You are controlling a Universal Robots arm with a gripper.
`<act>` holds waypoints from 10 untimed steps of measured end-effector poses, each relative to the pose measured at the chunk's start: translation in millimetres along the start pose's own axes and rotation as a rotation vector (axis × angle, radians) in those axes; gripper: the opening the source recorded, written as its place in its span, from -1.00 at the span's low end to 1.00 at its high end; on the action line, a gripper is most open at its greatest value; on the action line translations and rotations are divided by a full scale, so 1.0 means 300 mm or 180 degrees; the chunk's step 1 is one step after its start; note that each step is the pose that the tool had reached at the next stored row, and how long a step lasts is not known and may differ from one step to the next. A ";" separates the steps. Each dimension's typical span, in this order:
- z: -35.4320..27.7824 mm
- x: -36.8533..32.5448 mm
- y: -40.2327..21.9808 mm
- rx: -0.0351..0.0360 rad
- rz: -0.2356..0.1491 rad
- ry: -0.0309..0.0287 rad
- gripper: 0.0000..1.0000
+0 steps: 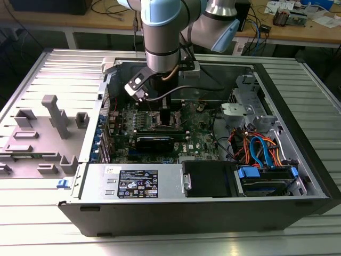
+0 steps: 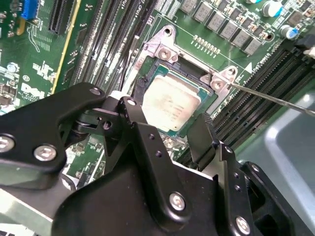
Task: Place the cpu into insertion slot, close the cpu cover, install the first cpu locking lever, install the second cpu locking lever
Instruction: 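Place the cpu into insertion slot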
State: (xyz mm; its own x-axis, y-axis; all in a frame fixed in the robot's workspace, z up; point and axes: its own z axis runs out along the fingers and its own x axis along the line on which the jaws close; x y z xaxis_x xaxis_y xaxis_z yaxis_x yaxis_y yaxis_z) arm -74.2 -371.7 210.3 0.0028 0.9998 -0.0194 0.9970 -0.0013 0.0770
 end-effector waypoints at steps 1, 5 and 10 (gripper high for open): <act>-0.006 0.000 0.001 0.0006 0.0000 0.0000 0.20; -0.021 0.000 0.005 0.0042 -0.0001 0.0001 -0.41; -0.022 0.000 0.011 0.0065 -0.0001 0.0000 -0.78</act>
State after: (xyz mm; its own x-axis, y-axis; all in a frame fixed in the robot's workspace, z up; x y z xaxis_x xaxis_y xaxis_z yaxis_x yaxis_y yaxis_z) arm -71.6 -371.7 217.0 0.0026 0.9998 -0.0195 0.9984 -0.0015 0.0567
